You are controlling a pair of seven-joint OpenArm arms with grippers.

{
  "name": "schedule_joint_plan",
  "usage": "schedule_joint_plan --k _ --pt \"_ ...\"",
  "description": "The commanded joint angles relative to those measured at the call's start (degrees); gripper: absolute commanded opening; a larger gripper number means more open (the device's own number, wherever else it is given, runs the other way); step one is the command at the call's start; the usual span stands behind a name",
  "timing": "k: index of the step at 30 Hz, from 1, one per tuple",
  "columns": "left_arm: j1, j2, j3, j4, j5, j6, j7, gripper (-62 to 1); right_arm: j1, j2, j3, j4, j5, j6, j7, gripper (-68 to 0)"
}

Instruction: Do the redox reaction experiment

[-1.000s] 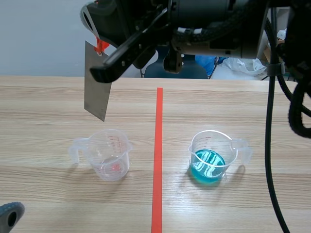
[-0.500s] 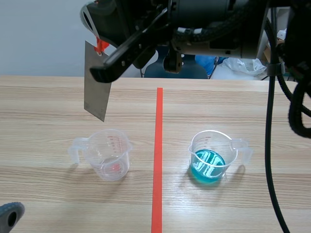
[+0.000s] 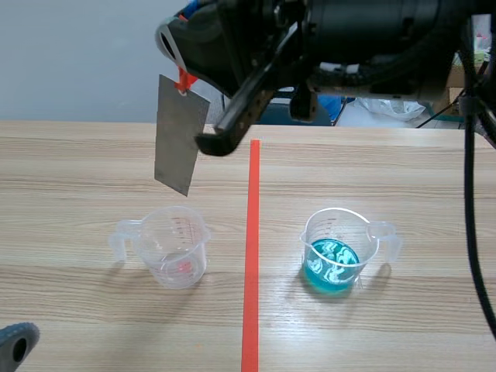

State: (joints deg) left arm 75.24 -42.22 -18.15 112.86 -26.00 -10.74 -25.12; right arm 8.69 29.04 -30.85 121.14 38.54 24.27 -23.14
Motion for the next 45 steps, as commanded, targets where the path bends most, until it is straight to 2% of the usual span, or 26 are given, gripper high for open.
schedule_joint_plan --k 1,8,16,25,31,34,37,40,45 --pt "0.2 0.6 0.1 0.7 -0.4 -0.4 -0.8 1.4 0.9 2.7 0.0 0.6 0.5 -0.2 2.8 -66.5" --pt "0.2 0.6 0.1 0.7 -0.4 -0.4 -0.8 1.4 1.0 16.0 0.0 0.6 0.7 1.1 15.0 -66.5" --pt "0.2 0.6 0.1 0.7 -0.4 -0.4 -0.8 1.4 1.8 33.6 0.1 0.6 0.7 5.4 28.8 -66.5" --pt "0.2 0.6 0.1 0.7 -0.4 -0.4 -0.8 1.4 2.0 48.3 1.0 0.6 0.5 5.3 38.8 -66.5" --pt "0.2 0.6 0.1 0.7 -0.4 -0.4 -0.8 1.4 1.9 56.4 3.2 0.5 0.5 5.0 40.9 -66.5" --pt "0.2 0.6 0.1 0.7 -0.4 -0.4 -0.8 1.4 1.9 60.3 3.2 0.5 0.6 2.3 41.0 -66.5" --pt "0.2 0.6 0.1 0.7 -0.4 -0.4 -0.8 1.4 1.9 63.8 3.2 -0.3 2.3 1.9 41.8 -66.5" --pt "0.2 0.6 0.1 0.7 -0.4 -0.4 -0.8 1.4 1.9 65.0 3.3 -1.6 3.9 1.9 42.1 -66.5" --pt "0.2 0.6 0.1 0.7 -0.4 -0.4 -0.8 1.4 1.9 64.0 3.3 -5.4 7.2 2.4 41.9 -66.5"
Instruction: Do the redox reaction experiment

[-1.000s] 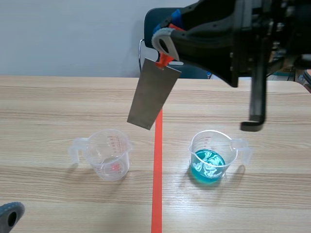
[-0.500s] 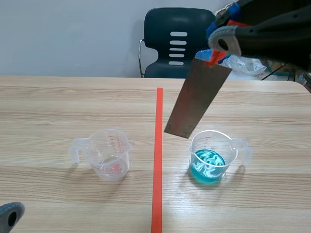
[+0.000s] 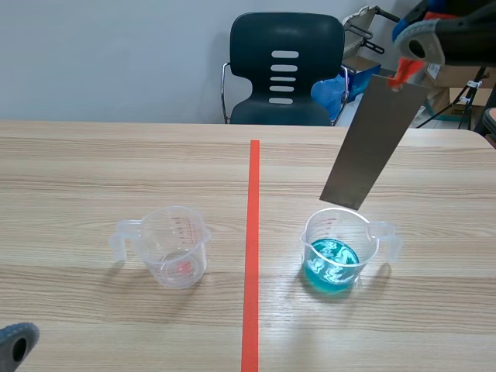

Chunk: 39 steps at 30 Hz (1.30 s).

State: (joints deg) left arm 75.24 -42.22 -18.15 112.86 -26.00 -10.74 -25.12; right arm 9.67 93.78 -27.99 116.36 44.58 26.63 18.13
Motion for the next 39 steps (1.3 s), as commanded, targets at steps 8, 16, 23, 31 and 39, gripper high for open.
schedule_joint_plan --k 8,16,23,31,39 --pt "0.2 0.6 0.1 0.7 -0.4 -0.4 -0.8 1.4 1.0 -6.7 0.4 -7.2 2.6 3.9 -2.2 -66.5" --pt "0.2 0.6 0.1 0.7 -0.4 -0.4 -0.8 1.4 1.0 -7.5 0.7 -7.7 8.4 6.4 -2.3 -66.5" --pt "0.2 0.6 0.1 0.7 -0.4 -0.4 -0.8 1.4 0.8 -7.8 0.7 -7.7 11.3 6.5 -2.5 -66.5" --pt "0.2 0.6 0.1 0.7 -0.4 -0.4 -0.8 1.4 -0.3 -9.5 0.7 -7.7 11.6 11.0 -4.8 -66.5" --pt "0.2 0.6 0.1 0.7 -0.4 -0.4 -0.8 1.4 -0.5 -9.5 0.7 -7.7 11.6 14.0 -5.5 -66.5"
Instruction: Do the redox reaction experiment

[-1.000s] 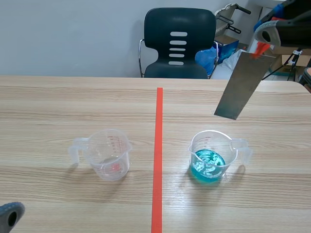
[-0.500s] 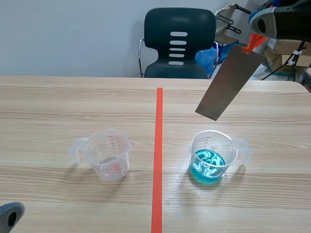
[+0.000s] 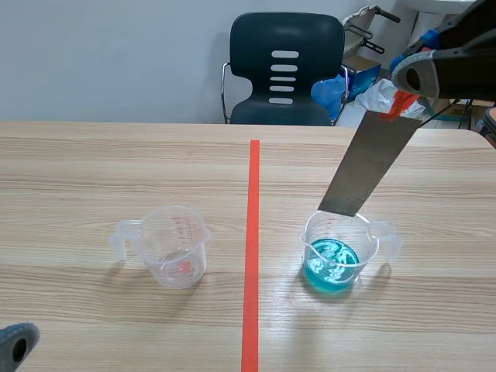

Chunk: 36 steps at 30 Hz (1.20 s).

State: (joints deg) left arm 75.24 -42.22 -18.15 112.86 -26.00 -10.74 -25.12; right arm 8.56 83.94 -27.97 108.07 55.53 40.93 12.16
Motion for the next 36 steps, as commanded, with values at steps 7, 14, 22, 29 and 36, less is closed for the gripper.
schedule_joint_plan --k 7,14,22,29,36 --pt "0.2 0.6 0.1 0.7 -0.4 -0.4 -0.8 1.4 0.7 0.3 0.7 0.6 0.7 0.3 -1.9 -66.5" --pt "0.2 0.6 0.1 0.7 -0.4 -0.4 -0.8 1.4 0.7 0.4 0.7 0.6 0.7 1.4 -3.5 -66.5" --pt "0.2 0.6 0.1 0.7 -0.4 -0.4 -0.8 1.4 0.7 0.4 0.7 0.6 0.7 1.4 -4.8 -66.5" --pt "0.2 0.6 0.1 0.7 -0.4 -0.4 -0.8 1.4 0.7 0.7 1.2 0.6 0.7 0.5 -4.7 -66.5" --pt "0.2 0.6 0.1 0.7 -0.4 -0.4 -0.8 1.4 0.7 0.6 2.9 0.4 0.7 -2.6 -4.1 -66.5"
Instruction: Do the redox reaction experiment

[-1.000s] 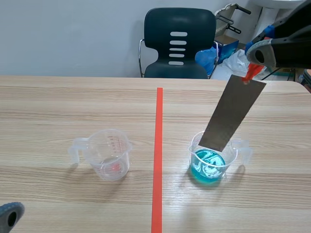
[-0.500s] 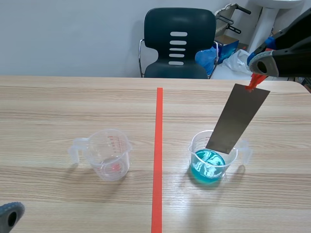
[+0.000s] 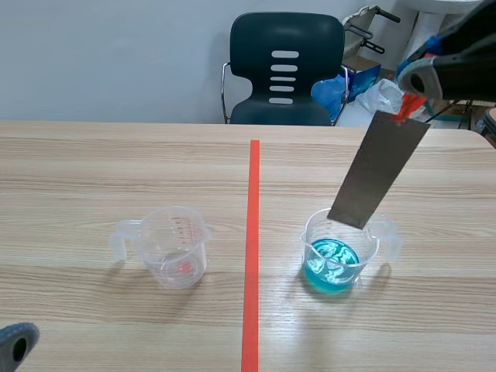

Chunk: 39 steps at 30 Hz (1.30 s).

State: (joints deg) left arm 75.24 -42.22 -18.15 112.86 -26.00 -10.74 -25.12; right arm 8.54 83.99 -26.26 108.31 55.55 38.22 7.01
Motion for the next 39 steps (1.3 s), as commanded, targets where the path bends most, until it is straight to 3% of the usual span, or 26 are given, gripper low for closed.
schedule_joint_plan --k 1,39 --pt "0.2 0.6 0.1 0.7 -0.4 -0.4 -0.8 1.4 0.7 0.6 1.2 0.2 0.7 0.1 1.0 -66.5" --pt "0.2 0.6 0.1 0.7 -0.4 -0.4 -0.9 1.4 0.7 0.4 1.2 0.2 0.7 0.2 0.3 -66.5"
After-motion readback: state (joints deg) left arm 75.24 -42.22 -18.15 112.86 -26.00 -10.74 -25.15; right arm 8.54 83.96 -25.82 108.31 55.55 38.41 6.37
